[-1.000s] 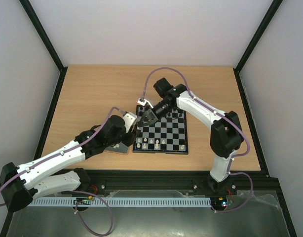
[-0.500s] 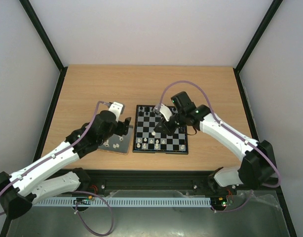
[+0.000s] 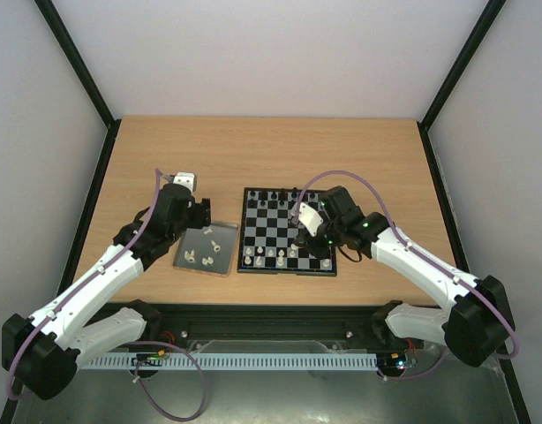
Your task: Set up the chess pieces on the board
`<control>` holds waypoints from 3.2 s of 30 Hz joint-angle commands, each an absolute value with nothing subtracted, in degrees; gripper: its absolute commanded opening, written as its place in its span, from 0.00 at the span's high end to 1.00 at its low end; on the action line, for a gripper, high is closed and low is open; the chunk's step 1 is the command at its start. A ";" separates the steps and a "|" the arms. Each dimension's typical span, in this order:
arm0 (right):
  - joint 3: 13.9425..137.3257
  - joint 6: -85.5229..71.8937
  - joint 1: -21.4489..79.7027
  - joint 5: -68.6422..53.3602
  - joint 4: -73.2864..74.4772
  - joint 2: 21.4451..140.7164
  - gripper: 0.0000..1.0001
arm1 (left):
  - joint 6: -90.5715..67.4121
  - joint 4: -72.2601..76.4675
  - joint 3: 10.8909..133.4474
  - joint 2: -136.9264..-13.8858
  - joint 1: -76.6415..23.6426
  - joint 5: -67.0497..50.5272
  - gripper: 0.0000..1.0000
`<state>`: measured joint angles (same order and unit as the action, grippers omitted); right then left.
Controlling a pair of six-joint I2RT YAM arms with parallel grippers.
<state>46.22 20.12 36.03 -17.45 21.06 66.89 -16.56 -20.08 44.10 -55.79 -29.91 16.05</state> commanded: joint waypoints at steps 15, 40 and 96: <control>39.54 23.64 38.03 -16.03 17.51 66.20 0.90 | -18.10 -19.73 43.21 -55.92 -28.40 14.64 0.18; 39.72 23.57 43.42 -10.91 14.02 74.63 0.89 | -18.19 -19.70 43.15 -55.62 -28.26 12.90 0.18; 42.48 12.55 28.48 -16.97 16.98 57.37 0.46 | -28.60 -26.05 48.62 -59.62 -29.38 21.95 0.01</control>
<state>44.16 13.43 28.82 -16.01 15.92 59.68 -21.56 -24.47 47.77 -57.54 -29.47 11.55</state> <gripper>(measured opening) 0.523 0.991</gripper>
